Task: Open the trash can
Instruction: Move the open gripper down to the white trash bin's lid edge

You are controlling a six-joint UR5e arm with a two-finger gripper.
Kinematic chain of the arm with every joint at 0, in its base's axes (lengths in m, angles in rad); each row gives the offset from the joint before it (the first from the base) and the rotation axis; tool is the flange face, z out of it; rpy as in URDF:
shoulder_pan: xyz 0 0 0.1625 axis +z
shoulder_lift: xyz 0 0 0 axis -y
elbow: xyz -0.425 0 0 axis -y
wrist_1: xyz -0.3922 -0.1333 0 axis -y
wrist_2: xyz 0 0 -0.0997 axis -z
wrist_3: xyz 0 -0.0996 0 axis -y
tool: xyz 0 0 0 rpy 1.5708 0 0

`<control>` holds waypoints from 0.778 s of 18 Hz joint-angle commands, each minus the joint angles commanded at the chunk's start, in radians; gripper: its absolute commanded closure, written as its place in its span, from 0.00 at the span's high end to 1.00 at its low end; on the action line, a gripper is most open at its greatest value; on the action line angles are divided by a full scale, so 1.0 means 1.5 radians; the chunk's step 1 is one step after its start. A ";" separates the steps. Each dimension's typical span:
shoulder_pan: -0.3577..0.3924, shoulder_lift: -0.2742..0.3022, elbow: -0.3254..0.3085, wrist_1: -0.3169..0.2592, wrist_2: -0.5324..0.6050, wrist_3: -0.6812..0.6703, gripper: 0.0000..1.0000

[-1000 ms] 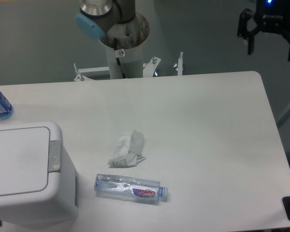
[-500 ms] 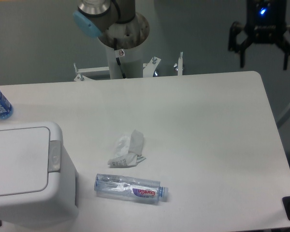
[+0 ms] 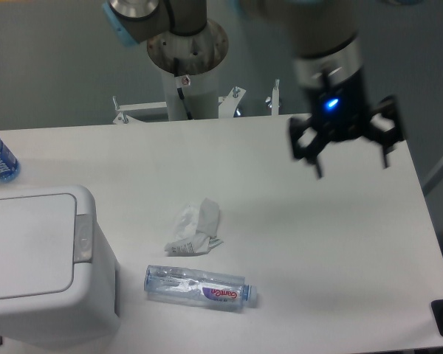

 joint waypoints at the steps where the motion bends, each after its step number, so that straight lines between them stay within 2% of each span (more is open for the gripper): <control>1: -0.016 -0.001 -0.001 0.000 -0.011 -0.045 1.00; 5: -0.047 -0.014 -0.002 -0.001 -0.144 -0.202 1.00; 8: -0.048 -0.018 -0.004 -0.002 -0.264 -0.236 1.00; 11: -0.066 -0.024 -0.013 -0.005 -0.292 -0.257 1.00; 14: -0.075 -0.026 -0.011 -0.004 -0.332 -0.322 1.00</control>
